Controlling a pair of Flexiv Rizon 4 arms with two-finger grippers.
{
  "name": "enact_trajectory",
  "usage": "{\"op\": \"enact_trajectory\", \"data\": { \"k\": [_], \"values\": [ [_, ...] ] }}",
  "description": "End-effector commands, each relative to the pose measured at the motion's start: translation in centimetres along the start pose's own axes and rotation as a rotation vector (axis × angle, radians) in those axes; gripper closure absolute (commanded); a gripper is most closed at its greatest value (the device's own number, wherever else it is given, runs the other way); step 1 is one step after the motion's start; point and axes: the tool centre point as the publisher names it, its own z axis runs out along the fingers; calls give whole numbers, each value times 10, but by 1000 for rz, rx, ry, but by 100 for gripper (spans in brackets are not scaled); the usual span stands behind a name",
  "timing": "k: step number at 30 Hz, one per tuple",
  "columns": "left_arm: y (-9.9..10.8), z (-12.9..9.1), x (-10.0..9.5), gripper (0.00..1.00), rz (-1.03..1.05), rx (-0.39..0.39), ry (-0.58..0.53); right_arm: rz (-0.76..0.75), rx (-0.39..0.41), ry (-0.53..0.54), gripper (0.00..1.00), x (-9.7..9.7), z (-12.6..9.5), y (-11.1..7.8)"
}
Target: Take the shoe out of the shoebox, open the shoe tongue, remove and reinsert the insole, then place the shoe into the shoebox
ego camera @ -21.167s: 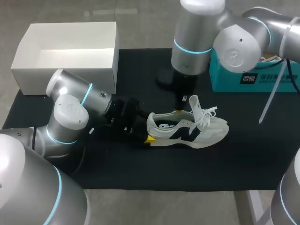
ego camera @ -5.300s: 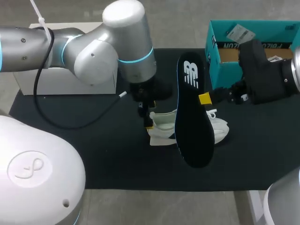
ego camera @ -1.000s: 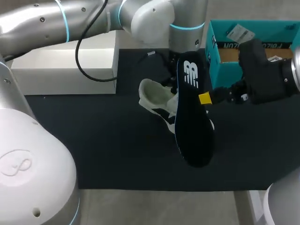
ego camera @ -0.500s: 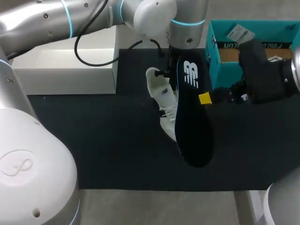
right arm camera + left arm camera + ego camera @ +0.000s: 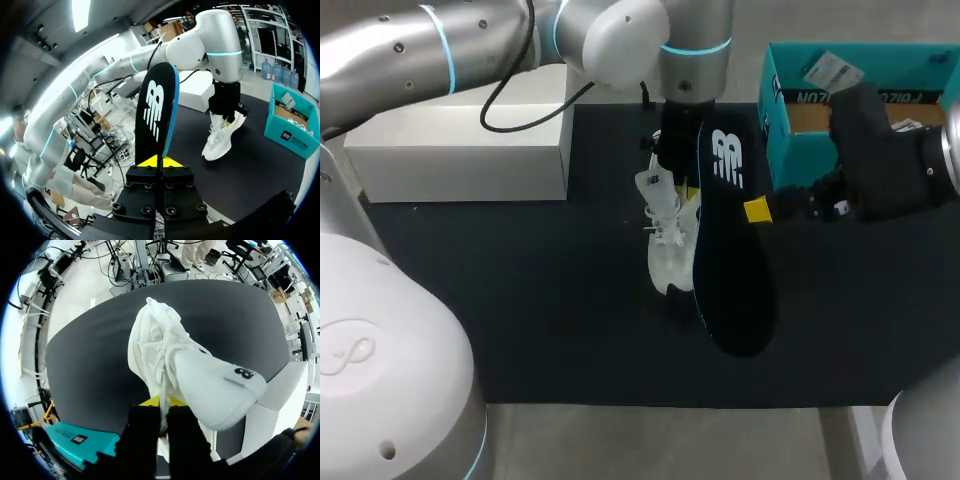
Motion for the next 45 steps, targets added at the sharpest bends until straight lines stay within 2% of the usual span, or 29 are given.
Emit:
{"op": "enact_trajectory", "data": {
  "k": [1, 7, 17, 22, 24, 32, 45],
  "values": [
    [-2, 1, -6, 100, -70, 5, 0, 2, 6, 0, 100, -1, 4, 4],
    [-5, 2, -13, 100, -168, 15, 8, 2, 6, 0, 100, -1, 4, 4],
    [-6, 8, -22, 100, -111, 0, 60, 2, 6, 0, 100, -1, 4, 4],
    [-2, 13, -19, 100, -103, -13, 91, 2, 6, 0, 100, -1, 4, 4],
    [-2, 17, -19, 100, -91, -46, 104, 2, 6, 0, 100, -1, 4, 4],
    [5, 27, -16, 100, -90, -21, 90, 2, 6, 0, 100, -1, 4, 4],
    [1, 20, -7, 100, -92, -33, 107, 2, 6, 0, 100, -1, 4, 4]
  ]
}}
